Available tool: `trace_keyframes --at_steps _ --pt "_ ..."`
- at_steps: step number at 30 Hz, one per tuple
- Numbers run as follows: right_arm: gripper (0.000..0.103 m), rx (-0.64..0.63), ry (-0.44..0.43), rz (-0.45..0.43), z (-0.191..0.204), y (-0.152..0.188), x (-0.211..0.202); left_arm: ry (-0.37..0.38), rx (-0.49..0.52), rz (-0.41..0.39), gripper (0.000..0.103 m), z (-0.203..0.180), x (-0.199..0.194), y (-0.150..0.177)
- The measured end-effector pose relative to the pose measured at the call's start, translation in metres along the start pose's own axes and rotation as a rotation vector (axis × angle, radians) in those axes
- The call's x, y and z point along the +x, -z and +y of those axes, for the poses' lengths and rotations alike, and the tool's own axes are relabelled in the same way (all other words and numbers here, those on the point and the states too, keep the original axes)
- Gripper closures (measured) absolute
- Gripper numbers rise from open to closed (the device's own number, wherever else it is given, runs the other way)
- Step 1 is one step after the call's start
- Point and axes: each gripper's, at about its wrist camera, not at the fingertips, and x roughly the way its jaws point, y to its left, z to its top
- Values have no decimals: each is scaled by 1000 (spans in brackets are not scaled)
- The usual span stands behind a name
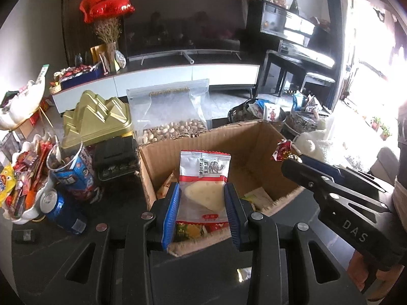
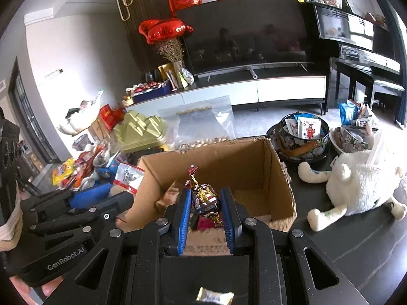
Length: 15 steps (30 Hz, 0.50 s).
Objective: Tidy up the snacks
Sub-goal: 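Carry the bread bag and chocolate candy over the open cardboard box, then open both grippers to drop the bread bag and candy into the box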
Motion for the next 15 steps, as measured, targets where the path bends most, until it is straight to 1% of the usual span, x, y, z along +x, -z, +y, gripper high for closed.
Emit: trace_keyframes --at_steps 1,3,4,5,6,7,9,12,14,15 --pt "78 1 2 -1 -1 -2 3 0 2 3 67 1 5 -2" --pt "78 2 20 -9 -3 -6 9 -7 3 0 63 2 9 -3" --pt "76 0 29 -9 -4 -6 11 -10 2 -4 54 3 10 -3" --pt "72 -2 45 -11 -5 -6 13 -14 3 -8 48 3 10 -3" --pt "60 0 61 -16 -6 -6 13 -28 8 -14 46 3 9 -1" --pt "51 0 86 -24 -8 -3 13 -39 15 -21 46 4 8 0" --pt "51 -5 98 -24 -9 1 10 -56 29 -33 44 4 5 6" --pt "51 8 101 -15 -12 11 3 -60 59 -44 44 -2 -3 15" --pt "50 13 94 -14 -12 17 -4 -48 70 -49 44 -7 -11 23" --pt "48 19 93 -12 -12 22 -8 -36 67 -50 43 -9 -15 26"
